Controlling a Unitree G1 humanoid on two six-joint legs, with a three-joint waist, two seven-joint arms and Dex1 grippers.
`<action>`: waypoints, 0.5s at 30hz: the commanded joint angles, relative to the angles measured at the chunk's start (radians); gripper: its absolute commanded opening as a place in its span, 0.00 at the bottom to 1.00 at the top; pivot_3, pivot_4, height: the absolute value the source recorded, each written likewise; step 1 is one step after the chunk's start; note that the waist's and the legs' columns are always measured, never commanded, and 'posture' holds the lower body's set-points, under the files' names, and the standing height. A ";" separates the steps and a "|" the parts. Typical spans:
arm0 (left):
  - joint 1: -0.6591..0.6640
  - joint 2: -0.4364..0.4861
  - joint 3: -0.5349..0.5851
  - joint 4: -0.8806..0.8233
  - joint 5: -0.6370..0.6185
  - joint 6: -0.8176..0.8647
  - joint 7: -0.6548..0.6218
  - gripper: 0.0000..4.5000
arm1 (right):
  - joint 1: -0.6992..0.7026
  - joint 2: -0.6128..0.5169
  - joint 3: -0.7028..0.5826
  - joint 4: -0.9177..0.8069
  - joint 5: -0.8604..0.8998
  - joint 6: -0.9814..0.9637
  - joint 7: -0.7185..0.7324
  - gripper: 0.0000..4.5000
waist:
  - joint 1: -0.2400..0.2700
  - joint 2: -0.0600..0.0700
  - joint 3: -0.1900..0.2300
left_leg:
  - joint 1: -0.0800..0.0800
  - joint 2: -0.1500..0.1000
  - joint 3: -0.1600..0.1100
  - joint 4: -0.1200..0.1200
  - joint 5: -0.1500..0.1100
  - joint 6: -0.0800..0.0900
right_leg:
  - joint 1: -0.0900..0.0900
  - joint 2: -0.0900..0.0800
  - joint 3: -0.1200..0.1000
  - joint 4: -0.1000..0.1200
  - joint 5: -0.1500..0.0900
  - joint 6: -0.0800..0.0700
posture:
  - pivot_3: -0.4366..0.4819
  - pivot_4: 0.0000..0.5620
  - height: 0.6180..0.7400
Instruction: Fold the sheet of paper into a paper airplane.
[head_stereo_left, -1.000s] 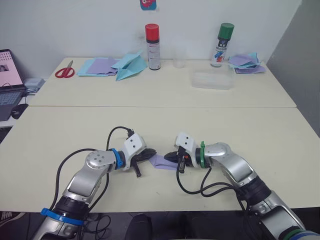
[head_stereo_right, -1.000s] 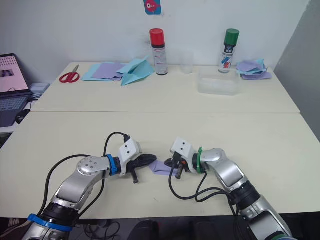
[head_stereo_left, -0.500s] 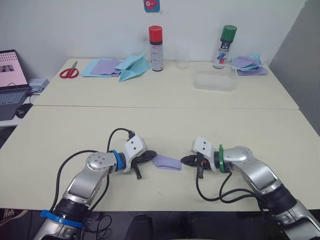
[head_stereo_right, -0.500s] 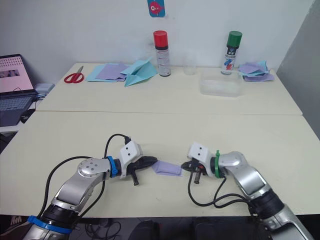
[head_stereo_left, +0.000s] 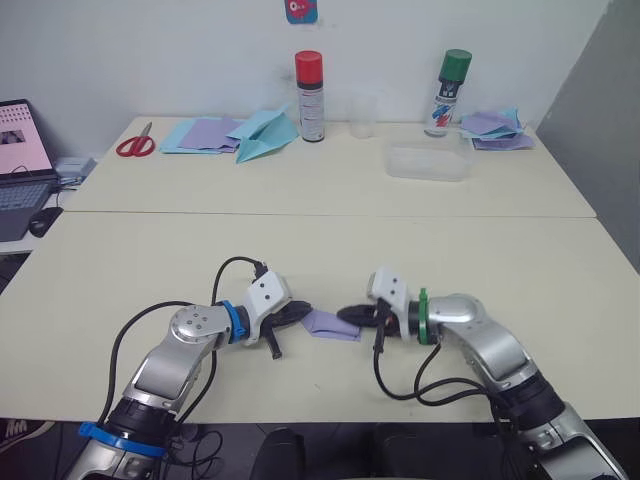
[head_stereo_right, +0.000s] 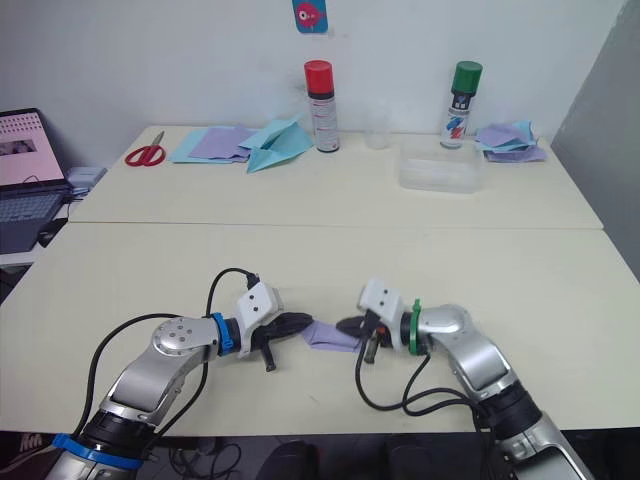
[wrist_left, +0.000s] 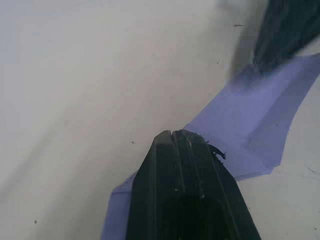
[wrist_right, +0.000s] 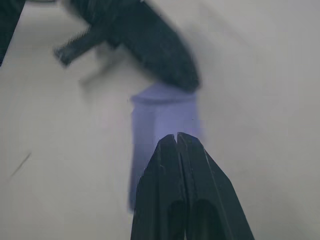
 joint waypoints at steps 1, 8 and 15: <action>0.029 -0.002 -0.030 0.033 0.031 0.029 0.006 0.00 | -0.021 -0.010 0.026 0.049 -0.057 -0.024 -0.004 0.00 | -0.001 0.000 0.000 | 0.000 0.000 0.000 0.000 0.000 0.000 | 0.000 0.000 0.000 0.000 0.000 0.000 | 0.48 0.27 1.00; 0.022 -0.110 0.059 -0.096 -0.140 0.133 0.036 0.00 | -0.050 0.003 0.032 0.130 -0.091 -0.078 -0.014 0.00 | -0.001 0.000 -0.001 | 0.003 0.000 0.000 0.000 0.000 0.000 | 0.002 0.000 -0.001 0.001 0.002 0.000 | 0.48 0.27 1.00; 0.021 -0.196 0.001 -0.124 -0.095 0.152 0.119 0.00 | -0.045 -0.004 0.027 0.129 -0.091 -0.076 -0.007 0.00 | -0.001 -0.001 0.000 | 0.002 0.000 0.000 0.001 0.001 0.001 | 0.002 0.001 -0.001 0.001 0.003 0.000 | 0.48 0.27 1.00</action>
